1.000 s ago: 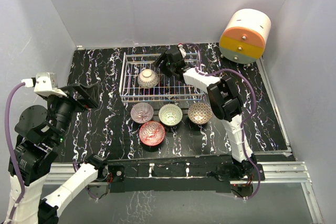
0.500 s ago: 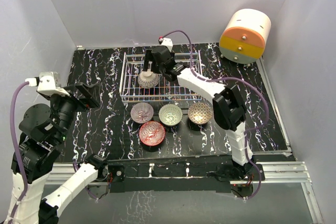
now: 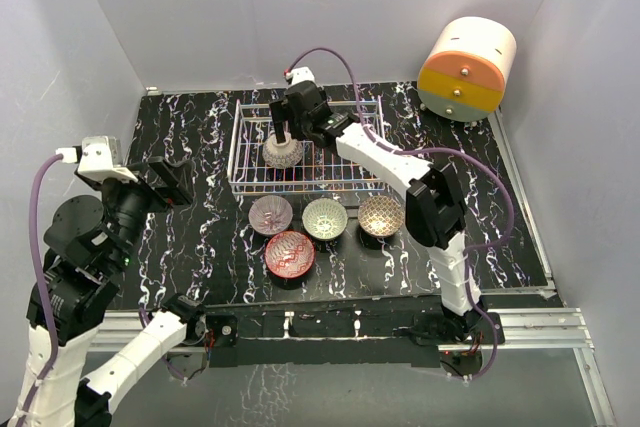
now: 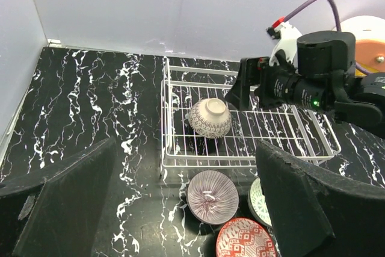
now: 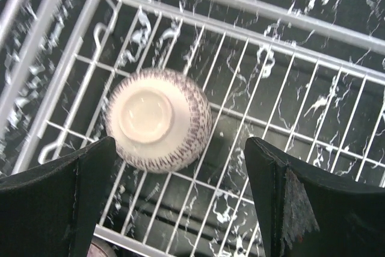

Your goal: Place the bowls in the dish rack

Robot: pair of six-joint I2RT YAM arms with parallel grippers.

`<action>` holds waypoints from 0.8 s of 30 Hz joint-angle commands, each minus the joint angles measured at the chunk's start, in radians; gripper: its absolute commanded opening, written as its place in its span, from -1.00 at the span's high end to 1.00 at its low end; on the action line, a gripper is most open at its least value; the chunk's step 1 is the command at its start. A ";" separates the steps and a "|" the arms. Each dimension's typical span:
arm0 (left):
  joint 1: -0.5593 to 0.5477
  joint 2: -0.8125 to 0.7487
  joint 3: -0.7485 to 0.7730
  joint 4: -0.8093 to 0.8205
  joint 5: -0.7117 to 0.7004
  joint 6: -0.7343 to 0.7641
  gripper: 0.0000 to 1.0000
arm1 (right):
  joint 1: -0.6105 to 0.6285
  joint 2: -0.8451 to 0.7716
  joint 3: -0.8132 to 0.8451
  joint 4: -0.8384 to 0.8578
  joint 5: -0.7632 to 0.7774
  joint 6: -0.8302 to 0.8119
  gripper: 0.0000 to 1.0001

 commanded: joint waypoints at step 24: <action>-0.003 -0.031 0.011 -0.019 -0.067 0.019 -0.94 | 0.005 0.159 0.145 -0.065 -0.152 -0.109 -0.78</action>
